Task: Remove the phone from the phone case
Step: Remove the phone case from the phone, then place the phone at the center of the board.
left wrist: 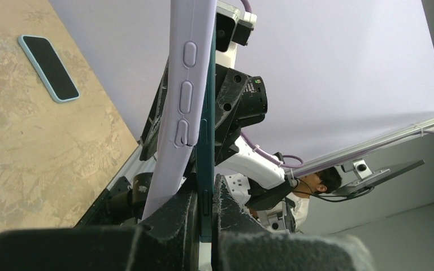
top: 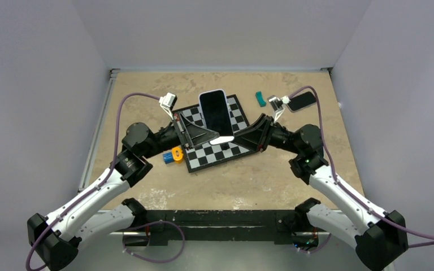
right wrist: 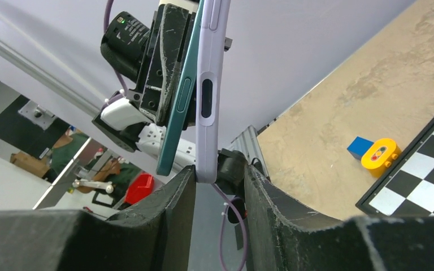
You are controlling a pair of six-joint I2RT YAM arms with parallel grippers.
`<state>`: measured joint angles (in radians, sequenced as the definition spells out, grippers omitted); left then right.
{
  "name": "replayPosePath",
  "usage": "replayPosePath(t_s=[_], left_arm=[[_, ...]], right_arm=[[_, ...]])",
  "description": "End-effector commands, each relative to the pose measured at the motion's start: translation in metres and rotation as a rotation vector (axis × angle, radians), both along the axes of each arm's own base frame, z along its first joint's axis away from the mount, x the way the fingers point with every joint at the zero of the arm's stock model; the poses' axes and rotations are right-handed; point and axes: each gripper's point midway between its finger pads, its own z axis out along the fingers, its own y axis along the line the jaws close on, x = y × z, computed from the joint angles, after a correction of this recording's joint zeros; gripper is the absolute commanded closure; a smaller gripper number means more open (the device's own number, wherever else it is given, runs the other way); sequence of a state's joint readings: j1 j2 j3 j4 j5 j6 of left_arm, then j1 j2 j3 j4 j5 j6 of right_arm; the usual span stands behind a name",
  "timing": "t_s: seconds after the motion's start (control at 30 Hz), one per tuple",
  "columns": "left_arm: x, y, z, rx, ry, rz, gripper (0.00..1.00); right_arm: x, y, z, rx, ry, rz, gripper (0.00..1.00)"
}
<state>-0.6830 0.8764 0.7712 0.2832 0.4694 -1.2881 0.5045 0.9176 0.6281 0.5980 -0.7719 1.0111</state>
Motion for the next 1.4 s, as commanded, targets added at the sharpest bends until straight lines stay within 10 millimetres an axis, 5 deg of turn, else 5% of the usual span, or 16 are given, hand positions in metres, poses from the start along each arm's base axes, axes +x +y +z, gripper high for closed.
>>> replayPosePath(t_s=[0.0, 0.1, 0.2, 0.53, 0.7, 0.8, 0.97, 1.2, 1.37], left_arm=[[-0.015, 0.006, 0.05, -0.118, -0.122, -0.039, 1.0], [-0.016, 0.002, 0.046, -0.108, -0.115, -0.067, 1.0], [-0.019, -0.001, 0.039, -0.089, -0.103, -0.102, 1.0], [-0.031, 0.003, -0.044, 0.081, 0.038, -0.131, 1.0], [-0.025, 0.025, -0.079, 0.308, 0.004, -0.036, 1.0], [0.003, 0.064, -0.091, 0.577, -0.067, 0.145, 1.0], [0.077, 0.155, -0.142, 1.133, -0.04, 0.448, 1.0], [0.183, 0.235, -0.19, 1.417, 0.124, 0.651, 1.0], [0.253, 0.231, -0.2, 1.248, 0.108, 0.461, 1.0]], right_arm=[[-0.008, 0.008, 0.031, 0.072, -0.089, 0.051, 0.6], [-0.01, 0.022, 0.044, 0.104, -0.113, 0.092, 0.67], [-0.006, 0.032, 0.052, 0.131, -0.131, 0.105, 1.0], [0.1, -0.005, 0.055, 0.142, 0.026, -0.318, 1.0], [0.139, -0.027, 0.008, -0.078, 0.126, -0.469, 1.0], [0.145, -0.045, -0.052, -0.359, 0.235, -0.569, 1.0], [0.107, -0.067, -0.123, -0.582, 0.357, -0.562, 1.0], [0.058, -0.086, -0.138, -0.627, 0.38, -0.543, 1.0], [0.027, -0.083, -0.142, -0.627, 0.366, -0.43, 1.0]])
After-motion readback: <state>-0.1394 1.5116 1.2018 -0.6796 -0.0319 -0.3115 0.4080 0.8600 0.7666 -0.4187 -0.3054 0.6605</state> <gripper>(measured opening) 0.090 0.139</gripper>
